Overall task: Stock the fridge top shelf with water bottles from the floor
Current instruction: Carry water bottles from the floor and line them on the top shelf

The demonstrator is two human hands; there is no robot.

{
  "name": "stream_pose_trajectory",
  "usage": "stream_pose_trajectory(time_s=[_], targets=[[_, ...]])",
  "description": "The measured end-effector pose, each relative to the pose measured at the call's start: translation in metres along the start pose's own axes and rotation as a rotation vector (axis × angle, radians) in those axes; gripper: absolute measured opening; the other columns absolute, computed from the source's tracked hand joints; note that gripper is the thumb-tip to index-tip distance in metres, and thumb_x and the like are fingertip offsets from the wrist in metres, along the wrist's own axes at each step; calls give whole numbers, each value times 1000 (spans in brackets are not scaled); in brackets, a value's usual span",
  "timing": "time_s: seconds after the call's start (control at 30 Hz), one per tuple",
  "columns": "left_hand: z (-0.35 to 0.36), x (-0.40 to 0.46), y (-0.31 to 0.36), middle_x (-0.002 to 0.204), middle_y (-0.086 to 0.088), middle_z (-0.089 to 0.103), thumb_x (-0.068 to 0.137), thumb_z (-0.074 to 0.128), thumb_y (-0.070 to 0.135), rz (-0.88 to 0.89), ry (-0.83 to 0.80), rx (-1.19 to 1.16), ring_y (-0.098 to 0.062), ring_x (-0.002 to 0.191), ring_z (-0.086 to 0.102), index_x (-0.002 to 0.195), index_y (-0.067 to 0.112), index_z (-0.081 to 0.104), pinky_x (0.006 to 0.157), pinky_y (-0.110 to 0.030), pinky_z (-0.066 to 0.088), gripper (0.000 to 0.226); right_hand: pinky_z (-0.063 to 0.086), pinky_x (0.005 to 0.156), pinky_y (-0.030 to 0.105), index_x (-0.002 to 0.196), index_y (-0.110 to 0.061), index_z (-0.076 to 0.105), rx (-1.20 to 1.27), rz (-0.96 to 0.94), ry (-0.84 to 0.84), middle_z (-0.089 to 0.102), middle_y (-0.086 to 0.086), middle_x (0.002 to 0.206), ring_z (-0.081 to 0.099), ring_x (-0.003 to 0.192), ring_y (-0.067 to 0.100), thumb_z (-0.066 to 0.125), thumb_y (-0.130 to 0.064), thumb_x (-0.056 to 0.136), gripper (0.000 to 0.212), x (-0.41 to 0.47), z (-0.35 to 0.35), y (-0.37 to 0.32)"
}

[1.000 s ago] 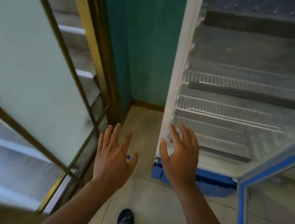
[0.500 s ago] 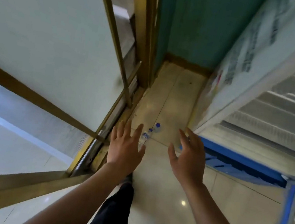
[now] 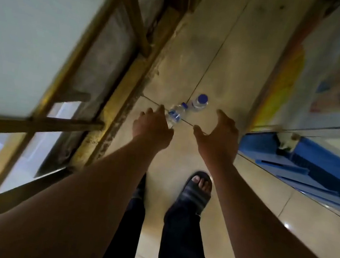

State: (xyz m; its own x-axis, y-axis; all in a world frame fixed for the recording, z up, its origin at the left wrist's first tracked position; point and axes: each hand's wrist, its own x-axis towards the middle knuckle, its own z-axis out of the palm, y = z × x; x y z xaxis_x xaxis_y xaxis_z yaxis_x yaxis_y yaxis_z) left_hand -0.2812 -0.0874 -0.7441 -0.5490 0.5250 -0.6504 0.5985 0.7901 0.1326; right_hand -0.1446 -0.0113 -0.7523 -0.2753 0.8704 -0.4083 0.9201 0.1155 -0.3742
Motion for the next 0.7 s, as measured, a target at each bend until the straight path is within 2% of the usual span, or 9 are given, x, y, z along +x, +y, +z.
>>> stream_pose_trajectory(time_s=[0.07,0.17,0.23,0.3,0.37,0.43,0.53,0.63,0.7], targets=[[39,46,1,127,-10,55,87,65,43,-29,-4,-46,-28,111,56,146,22,31,86,-40,50,71,40,81,29,150,-21,34,45,37,0,46,8,146,48,129,26,72,-48,82,83,39,44,14],[92,109,0,124,-7,56,81,72,46,-28,26,-59,-25,112,56,142,22,35,81,-35,46,75,41,79,25,150,-20,35,207,104,21,50,9,142,53,124,23,81,-43,76,90,92,99,28],[122,145,-1,118,-7,58,75,76,49,-8,22,-71,-25,107,58,137,23,39,79,-35,48,77,39,76,16,148,-18,38,302,110,53,55,7,135,57,116,18,85,-38,73,90,122,130,36],[147,171,-5,113,-6,59,70,78,52,0,4,-68,-25,104,60,130,23,43,79,-35,51,75,30,67,2,139,-19,49,377,85,116,62,0,123,57,100,8,85,-36,72,78,143,156,43],[166,190,-11,110,-4,60,68,78,54,14,-5,-37,-24,101,61,123,22,47,74,-31,46,71,34,60,-2,124,-19,58,445,61,186,64,-9,105,58,86,0,84,-34,73,59,156,174,47],[177,201,-15,103,-1,61,68,78,53,27,7,-11,-22,92,60,118,21,49,69,-29,41,66,36,63,-4,113,-20,61,494,49,228,61,-20,89,57,74,-10,84,-32,74,47,160,184,52],[181,201,-19,92,1,63,70,78,49,49,33,-3,-18,77,55,111,21,53,64,-28,40,55,36,61,-4,105,-20,61,497,34,218,55,-26,76,53,69,-23,84,-29,75,39,157,184,59],[163,180,-23,96,0,67,72,78,49,36,62,-114,-19,83,61,109,21,56,68,-27,43,52,36,61,-1,111,-20,63,457,32,193,60,-21,86,58,74,-8,87,-29,71,47,143,161,59],[139,153,-25,99,2,68,72,78,51,25,125,-248,-18,89,63,111,23,57,71,-25,43,53,36,61,-3,114,-19,63,432,31,211,61,-18,91,57,73,-6,87,-30,70,52,125,137,55]])
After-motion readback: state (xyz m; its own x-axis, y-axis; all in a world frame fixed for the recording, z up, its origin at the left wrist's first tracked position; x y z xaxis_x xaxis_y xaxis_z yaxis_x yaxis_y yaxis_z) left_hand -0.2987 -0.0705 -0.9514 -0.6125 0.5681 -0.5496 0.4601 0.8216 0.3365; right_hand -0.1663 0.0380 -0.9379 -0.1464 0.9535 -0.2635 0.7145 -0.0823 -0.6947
